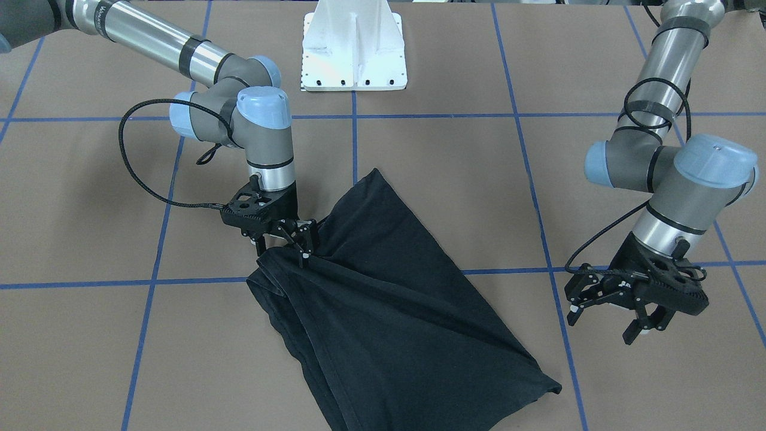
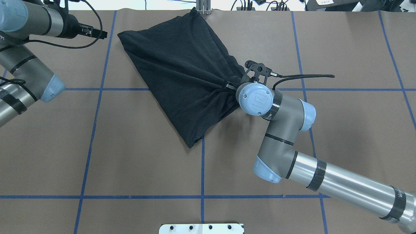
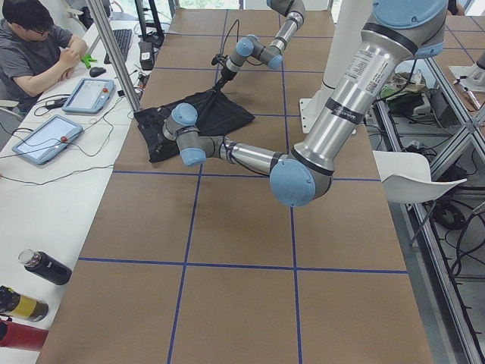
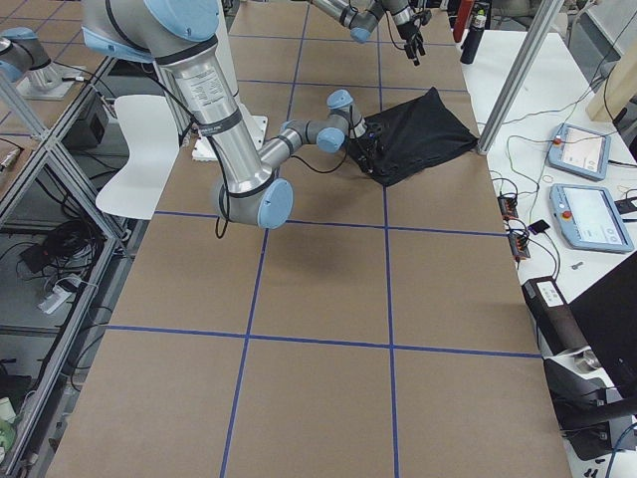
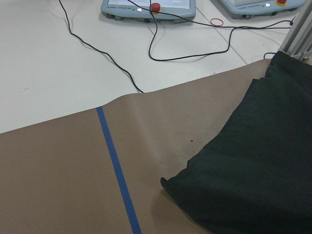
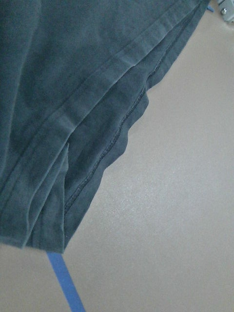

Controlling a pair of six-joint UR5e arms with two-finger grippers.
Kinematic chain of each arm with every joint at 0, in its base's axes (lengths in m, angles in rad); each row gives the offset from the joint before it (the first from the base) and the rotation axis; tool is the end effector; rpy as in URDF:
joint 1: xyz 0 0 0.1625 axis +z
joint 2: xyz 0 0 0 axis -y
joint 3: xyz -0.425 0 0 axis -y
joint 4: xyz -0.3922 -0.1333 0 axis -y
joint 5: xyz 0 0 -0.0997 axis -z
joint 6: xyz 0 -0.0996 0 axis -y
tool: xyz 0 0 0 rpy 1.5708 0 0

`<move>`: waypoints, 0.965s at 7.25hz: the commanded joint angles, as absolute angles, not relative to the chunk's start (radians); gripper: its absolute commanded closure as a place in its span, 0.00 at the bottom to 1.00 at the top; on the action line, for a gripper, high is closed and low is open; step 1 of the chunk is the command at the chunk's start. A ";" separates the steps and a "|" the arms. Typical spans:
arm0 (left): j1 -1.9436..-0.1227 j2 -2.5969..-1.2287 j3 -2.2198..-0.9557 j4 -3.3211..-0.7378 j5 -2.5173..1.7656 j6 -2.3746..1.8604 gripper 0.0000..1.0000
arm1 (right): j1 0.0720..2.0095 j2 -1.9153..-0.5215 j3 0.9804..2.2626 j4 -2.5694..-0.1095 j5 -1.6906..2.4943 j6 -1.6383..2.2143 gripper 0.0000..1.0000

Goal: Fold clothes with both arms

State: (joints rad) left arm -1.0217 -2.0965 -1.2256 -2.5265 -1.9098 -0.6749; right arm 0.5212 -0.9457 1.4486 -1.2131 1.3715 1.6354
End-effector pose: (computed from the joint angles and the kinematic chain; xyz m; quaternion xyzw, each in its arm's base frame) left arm 0.2936 -0.6718 0.4088 0.3524 0.4211 0.0384 0.8349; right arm -0.5581 -0.4969 0.3062 0.1820 -0.3838 0.3008 0.8538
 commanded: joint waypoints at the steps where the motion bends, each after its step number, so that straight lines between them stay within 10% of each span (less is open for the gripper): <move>1: -1.022 -2.095 -1.226 -2.526 -1.910 -0.675 0.00 | 0.506 -0.895 1.387 -1.215 1.295 1.701 0.55; 2: -1.022 -2.095 -1.226 -2.526 -1.910 -0.675 0.00 | 0.506 -0.885 1.387 -1.216 1.296 1.700 0.91; 7: -1.022 -2.095 -1.226 -2.526 -1.910 -0.675 0.00 | 0.465 -0.922 1.443 -1.245 1.293 1.698 1.00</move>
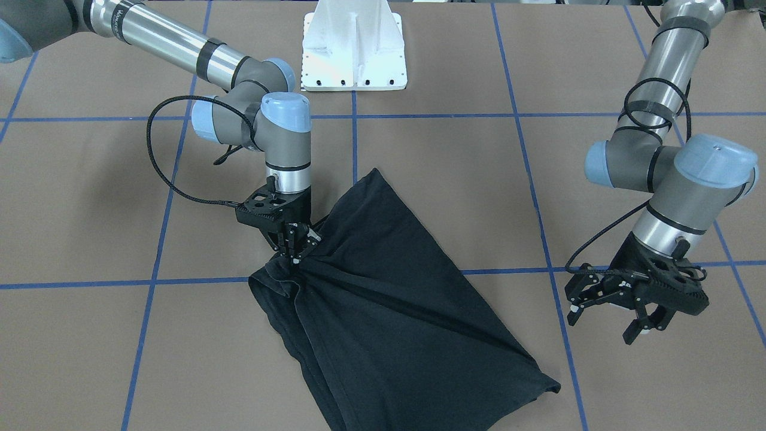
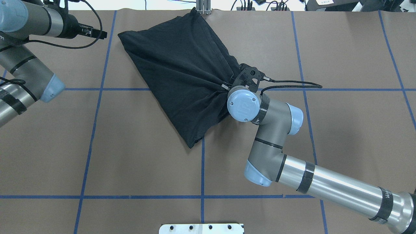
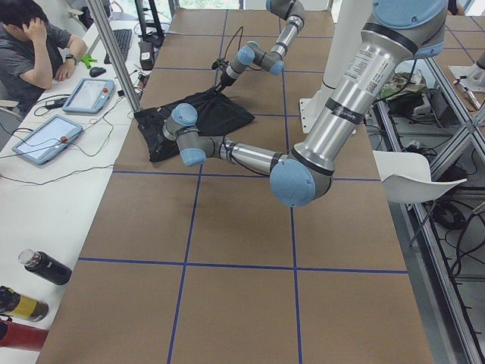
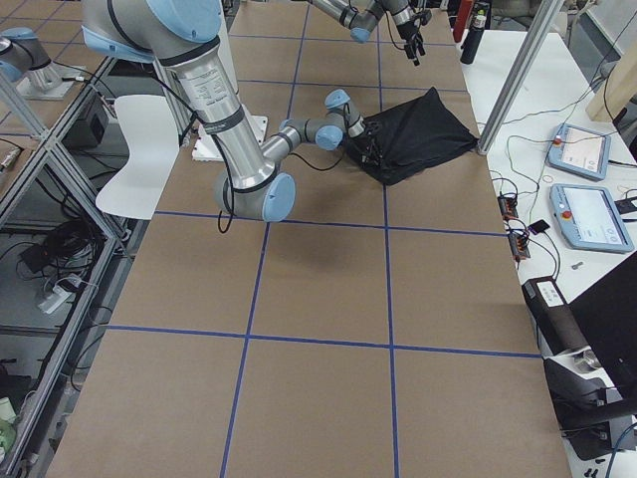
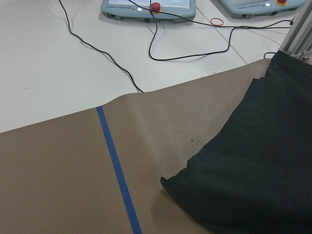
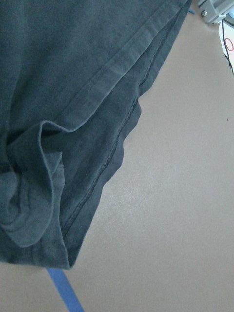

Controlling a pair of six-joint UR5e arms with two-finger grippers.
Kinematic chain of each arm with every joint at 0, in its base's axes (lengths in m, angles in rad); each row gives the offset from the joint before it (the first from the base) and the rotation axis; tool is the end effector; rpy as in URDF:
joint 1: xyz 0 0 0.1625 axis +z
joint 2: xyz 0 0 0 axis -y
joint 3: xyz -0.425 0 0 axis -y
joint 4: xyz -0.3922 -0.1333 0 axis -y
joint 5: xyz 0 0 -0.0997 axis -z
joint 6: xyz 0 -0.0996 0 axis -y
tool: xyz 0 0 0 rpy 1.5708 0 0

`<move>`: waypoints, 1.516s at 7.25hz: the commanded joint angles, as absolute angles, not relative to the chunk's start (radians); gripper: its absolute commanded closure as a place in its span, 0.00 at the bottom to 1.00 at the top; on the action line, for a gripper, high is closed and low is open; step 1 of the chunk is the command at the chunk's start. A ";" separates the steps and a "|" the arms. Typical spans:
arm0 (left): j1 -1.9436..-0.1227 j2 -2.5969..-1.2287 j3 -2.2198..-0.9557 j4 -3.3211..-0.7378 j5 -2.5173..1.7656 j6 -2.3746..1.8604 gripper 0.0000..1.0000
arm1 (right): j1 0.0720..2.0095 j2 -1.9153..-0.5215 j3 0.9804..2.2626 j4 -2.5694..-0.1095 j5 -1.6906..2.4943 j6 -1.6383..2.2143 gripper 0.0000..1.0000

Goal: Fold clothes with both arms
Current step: 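Release the shirt and move both grippers to its side edges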

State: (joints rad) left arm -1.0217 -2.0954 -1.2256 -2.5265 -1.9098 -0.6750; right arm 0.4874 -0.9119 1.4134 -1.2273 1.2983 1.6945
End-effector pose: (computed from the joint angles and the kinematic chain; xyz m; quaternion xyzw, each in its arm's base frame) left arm 0.2935 -0.6716 0.4096 0.3520 0.4209 0.0382 0.8352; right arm -0.5806 -0.4890 0.2991 0.1953 -0.3771 0.3249 0.8450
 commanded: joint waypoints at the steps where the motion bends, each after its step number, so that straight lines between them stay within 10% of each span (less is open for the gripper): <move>1: -1.022 -2.095 -1.226 -2.526 -1.910 -0.675 0.00 | 0.427 -0.928 1.495 -1.309 1.273 1.704 1.00; 7: -1.022 -2.095 -1.224 -2.525 -1.910 -0.675 0.00 | 0.216 -0.864 1.638 -1.607 1.172 1.897 1.00; 8: -1.022 -2.095 -1.224 -2.525 -1.910 -0.675 0.00 | 0.216 -0.868 1.643 -1.606 1.173 1.881 0.75; 9: -1.022 -2.097 -1.226 -2.525 -1.910 -0.675 0.00 | 0.228 -0.885 1.701 -1.614 1.175 1.800 0.01; 11: -1.022 -2.095 -1.255 -2.523 -1.914 -0.678 0.00 | 0.317 -0.990 1.962 -1.702 1.280 1.630 0.00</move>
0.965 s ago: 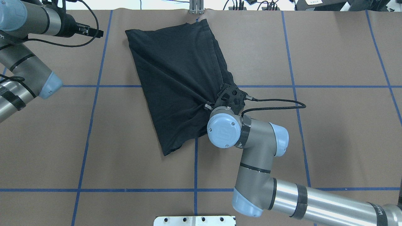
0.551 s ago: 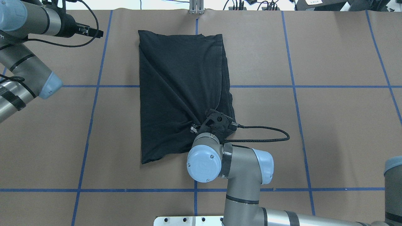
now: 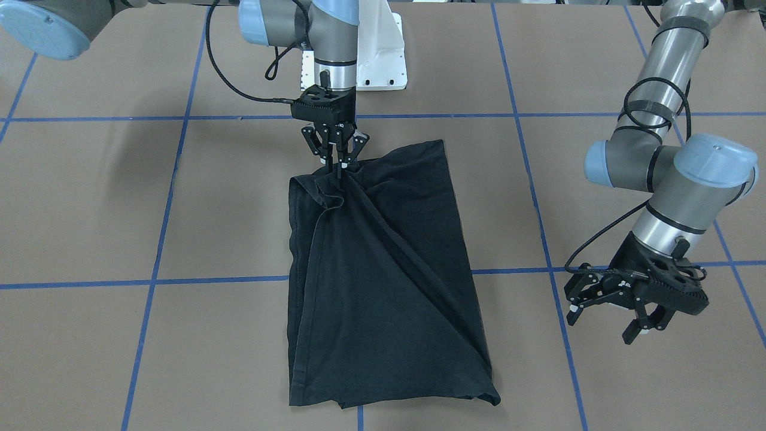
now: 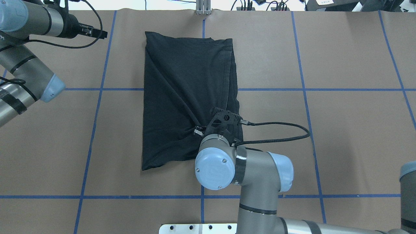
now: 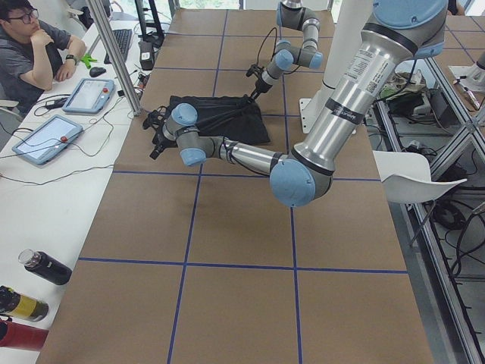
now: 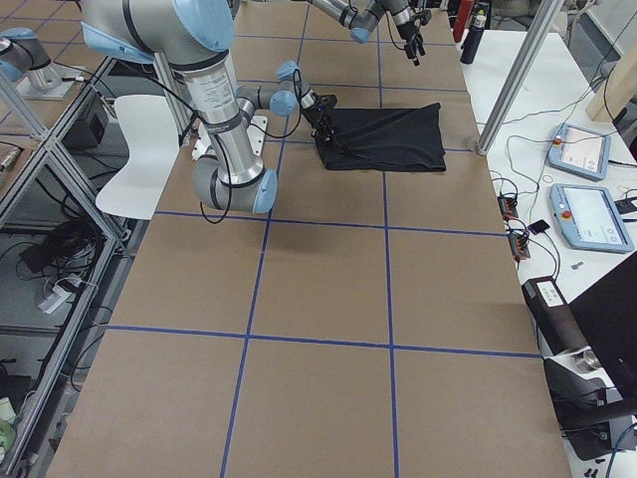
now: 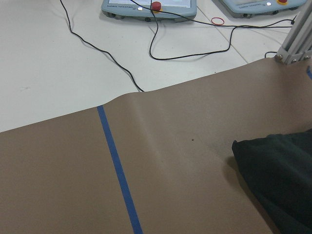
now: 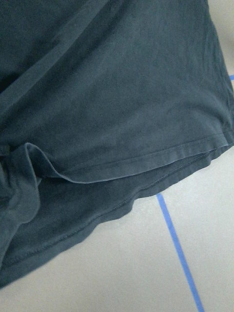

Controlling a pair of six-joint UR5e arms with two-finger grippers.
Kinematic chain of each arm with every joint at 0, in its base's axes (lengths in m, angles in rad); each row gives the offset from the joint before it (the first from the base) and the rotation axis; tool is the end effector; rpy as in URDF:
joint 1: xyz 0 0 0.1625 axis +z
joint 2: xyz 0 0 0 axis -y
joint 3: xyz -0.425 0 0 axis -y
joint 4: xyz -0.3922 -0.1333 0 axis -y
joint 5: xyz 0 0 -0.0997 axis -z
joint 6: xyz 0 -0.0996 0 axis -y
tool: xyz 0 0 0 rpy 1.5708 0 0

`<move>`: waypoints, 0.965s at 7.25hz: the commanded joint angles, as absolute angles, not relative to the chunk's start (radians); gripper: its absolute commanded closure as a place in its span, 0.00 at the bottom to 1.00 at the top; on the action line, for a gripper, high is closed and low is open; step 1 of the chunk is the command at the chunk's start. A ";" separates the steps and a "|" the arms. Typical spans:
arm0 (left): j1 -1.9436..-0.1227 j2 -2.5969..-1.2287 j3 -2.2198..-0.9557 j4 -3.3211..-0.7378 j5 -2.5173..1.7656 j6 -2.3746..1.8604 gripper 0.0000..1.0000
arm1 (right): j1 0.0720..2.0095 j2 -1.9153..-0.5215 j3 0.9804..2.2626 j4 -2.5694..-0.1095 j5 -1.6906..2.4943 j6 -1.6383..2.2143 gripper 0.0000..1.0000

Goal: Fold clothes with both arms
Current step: 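Release the shirt and move both grippers to its side edges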

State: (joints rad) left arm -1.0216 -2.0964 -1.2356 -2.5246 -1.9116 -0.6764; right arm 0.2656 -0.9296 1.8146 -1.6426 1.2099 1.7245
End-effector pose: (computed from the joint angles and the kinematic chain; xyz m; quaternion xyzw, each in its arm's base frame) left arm 0.2932 -0.6706 0.4040 0.3545 0.4235 0.0390 0.8327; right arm -0.5722 -0.3302 0.1912 0.1863 -0.3792 0.2575 0.8690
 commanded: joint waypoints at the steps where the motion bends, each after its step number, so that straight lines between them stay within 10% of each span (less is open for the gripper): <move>1: -1.020 -2.088 -1.285 -2.522 -1.914 -0.736 0.00 | 0.375 -1.014 2.038 -1.762 1.349 1.553 0.00; 7: -0.575 -1.803 -1.796 -2.522 -1.705 -1.253 0.00 | 0.505 -1.290 2.094 -1.427 1.540 1.272 0.00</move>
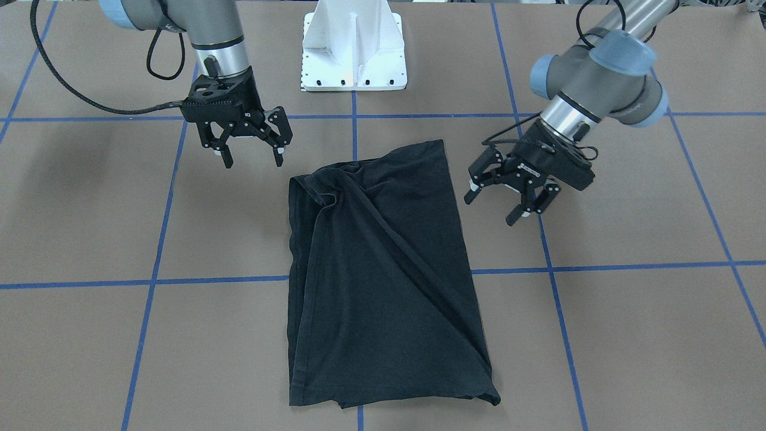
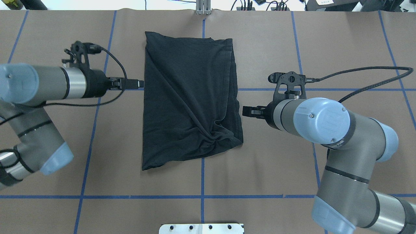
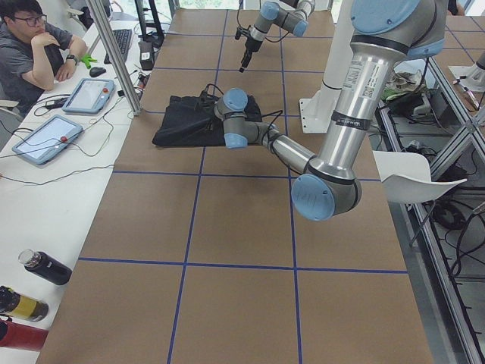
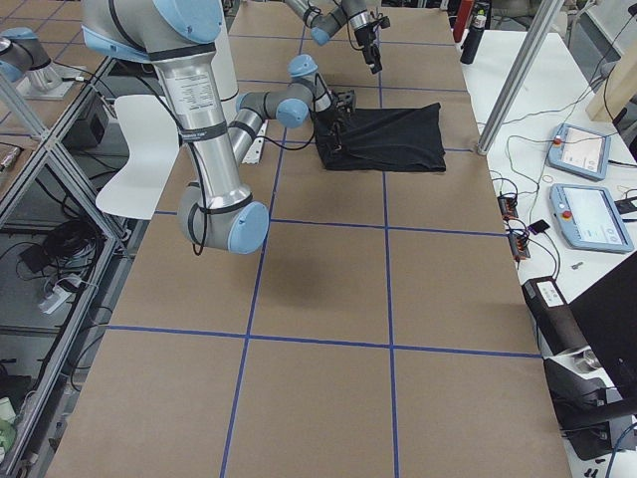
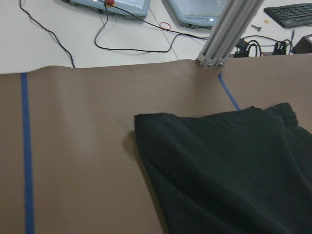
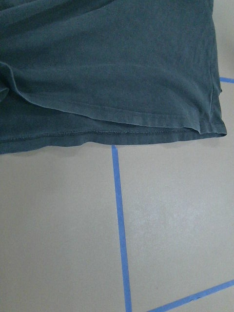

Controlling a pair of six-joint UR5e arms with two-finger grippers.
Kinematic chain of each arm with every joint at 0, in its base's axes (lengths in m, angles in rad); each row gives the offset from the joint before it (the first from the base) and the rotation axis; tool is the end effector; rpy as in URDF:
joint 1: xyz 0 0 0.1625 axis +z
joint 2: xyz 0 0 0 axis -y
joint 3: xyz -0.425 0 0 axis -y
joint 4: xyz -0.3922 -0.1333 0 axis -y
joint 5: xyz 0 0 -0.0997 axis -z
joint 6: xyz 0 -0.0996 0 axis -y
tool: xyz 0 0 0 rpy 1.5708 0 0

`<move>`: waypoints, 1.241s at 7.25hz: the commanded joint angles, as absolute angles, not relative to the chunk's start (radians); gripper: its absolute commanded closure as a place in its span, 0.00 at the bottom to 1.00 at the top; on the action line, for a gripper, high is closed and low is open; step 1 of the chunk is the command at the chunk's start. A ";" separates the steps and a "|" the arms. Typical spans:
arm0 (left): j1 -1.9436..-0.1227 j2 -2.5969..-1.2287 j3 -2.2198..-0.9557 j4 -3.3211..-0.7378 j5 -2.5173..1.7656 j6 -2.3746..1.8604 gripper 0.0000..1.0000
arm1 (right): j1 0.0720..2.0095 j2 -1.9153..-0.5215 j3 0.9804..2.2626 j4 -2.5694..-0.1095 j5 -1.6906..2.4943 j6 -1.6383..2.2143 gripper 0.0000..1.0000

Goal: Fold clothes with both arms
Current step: 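Lower both grippers to the shirt's corners nearest the robot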

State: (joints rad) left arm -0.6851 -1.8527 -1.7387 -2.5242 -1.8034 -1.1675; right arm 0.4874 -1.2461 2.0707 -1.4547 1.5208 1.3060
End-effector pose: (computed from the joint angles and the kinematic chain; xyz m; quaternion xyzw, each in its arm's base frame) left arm 0.3821 -0.4547 0.3181 0.2561 0.5944 -0.0324 0.7616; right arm -0.4132 -0.3755 0.2554 0.1871 -0.4132 0.1102 0.8844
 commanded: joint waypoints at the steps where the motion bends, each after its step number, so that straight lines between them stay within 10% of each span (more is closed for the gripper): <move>1: -0.531 -1.748 -1.825 -2.507 -1.700 -1.294 0.00 | 0.505 -1.293 2.098 -1.425 1.537 1.272 0.00; 6: -0.312 -1.740 -1.887 -2.253 -1.591 -1.547 0.01 | 0.506 -1.287 2.098 -1.425 1.529 1.278 0.00; 9: -0.255 -1.759 -1.853 -2.253 -1.560 -1.578 0.25 | 0.506 -1.282 2.098 -1.425 1.528 1.279 0.00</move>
